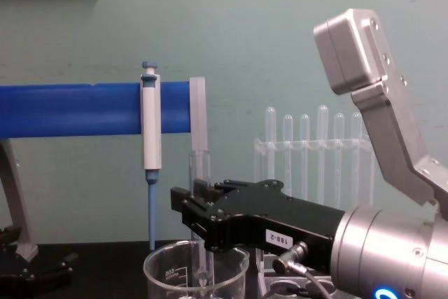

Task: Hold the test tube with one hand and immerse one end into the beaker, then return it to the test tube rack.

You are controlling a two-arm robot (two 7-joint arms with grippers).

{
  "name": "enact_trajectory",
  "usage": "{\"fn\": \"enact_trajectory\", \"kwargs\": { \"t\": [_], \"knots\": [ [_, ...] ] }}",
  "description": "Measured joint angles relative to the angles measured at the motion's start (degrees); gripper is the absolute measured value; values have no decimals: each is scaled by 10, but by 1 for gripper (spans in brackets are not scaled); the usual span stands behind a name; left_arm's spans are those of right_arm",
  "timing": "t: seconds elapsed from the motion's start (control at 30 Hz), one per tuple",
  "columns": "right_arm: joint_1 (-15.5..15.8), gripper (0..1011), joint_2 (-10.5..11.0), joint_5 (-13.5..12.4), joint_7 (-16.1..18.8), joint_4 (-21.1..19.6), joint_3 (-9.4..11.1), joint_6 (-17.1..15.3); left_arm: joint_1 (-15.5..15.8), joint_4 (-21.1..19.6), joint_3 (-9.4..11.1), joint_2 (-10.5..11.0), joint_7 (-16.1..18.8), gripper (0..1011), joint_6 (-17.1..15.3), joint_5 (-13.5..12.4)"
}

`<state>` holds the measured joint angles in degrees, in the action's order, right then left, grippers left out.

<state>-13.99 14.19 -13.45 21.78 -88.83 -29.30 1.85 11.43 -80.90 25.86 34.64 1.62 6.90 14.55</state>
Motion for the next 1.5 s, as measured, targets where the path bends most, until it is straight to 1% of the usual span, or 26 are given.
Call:
{"fn": "enact_trajectory", "kwargs": {
  "t": [0.37,0.5,1.5],
  "knots": [
    [7,225,-7,4,5,15,6,11,0,0,0,0,0,1000,0,0],
    [8,225,-8,4,6,15,8,11,0,0,0,0,0,1000,0,0],
    [7,225,-7,4,5,15,7,11,0,0,0,0,0,1000,0,0]
  ]
}}
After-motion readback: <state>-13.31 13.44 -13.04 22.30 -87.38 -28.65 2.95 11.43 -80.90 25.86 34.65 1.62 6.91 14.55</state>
